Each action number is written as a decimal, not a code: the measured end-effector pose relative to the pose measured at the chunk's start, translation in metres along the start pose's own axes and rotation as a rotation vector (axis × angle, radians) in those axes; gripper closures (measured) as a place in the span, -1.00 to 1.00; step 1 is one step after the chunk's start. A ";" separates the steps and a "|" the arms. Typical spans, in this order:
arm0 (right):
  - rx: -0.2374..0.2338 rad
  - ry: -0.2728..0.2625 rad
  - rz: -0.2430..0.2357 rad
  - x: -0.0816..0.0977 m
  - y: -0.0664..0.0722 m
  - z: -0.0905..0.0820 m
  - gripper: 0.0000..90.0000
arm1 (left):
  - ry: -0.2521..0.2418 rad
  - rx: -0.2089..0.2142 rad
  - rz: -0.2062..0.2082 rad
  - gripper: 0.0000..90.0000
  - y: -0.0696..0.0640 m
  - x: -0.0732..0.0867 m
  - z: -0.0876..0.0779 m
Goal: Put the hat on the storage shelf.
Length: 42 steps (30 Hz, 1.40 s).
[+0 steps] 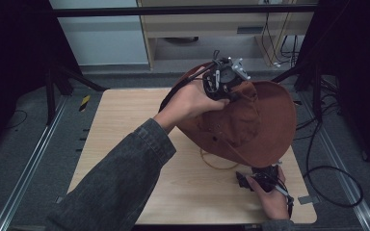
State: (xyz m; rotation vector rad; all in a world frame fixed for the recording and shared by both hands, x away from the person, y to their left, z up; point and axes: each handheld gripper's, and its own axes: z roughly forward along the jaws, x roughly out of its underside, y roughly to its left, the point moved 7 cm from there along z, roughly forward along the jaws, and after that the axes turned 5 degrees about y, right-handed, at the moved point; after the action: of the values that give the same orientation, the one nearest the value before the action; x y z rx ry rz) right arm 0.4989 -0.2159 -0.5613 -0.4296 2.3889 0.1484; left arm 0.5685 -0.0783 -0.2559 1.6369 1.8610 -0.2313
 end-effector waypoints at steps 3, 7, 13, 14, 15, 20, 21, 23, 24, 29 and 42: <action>-0.001 0.000 -0.001 0.000 0.000 0.000 -0.99 | 0.005 0.000 0.000 0.93 0.000 0.002 0.001; -0.001 0.000 -0.001 0.000 0.000 0.000 -0.99 | 0.015 -0.003 -0.003 0.92 0.001 0.004 0.003; -0.001 0.000 -0.002 0.000 0.000 0.000 -0.99 | 0.014 0.001 -0.009 0.91 0.001 0.006 0.007; -0.001 0.000 -0.002 0.000 0.000 0.000 -0.99 | 0.017 0.001 -0.009 0.91 0.001 0.007 0.008; -0.001 0.000 -0.001 0.000 0.000 0.000 -0.99 | 0.016 0.000 -0.010 0.90 0.001 0.007 0.008; -0.001 0.000 -0.001 0.000 0.000 0.000 -0.99 | 0.016 0.002 -0.018 0.89 0.002 0.010 0.009; -0.001 0.000 -0.001 0.000 0.000 0.000 -0.99 | 0.016 0.002 -0.018 0.89 0.002 0.010 0.009; -0.001 0.000 -0.001 0.000 0.000 0.000 -0.99 | 0.016 0.003 -0.020 0.89 0.003 0.011 0.008; 0.003 0.000 -0.001 0.000 0.000 0.000 -0.99 | 0.013 0.004 -0.022 0.88 0.003 0.011 0.007; 0.000 0.000 -0.002 0.000 0.000 0.000 -0.99 | 0.007 0.003 -0.023 0.76 0.000 0.011 0.006; -0.008 -0.001 0.002 0.000 0.001 0.000 -0.99 | -0.041 -0.020 -0.052 0.13 -0.001 0.009 -0.001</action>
State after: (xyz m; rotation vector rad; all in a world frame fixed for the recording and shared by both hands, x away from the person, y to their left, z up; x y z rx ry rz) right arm 0.4986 -0.2153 -0.5610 -0.4312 2.3882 0.1589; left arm 0.5676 -0.0708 -0.2605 1.5604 1.8702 -0.2655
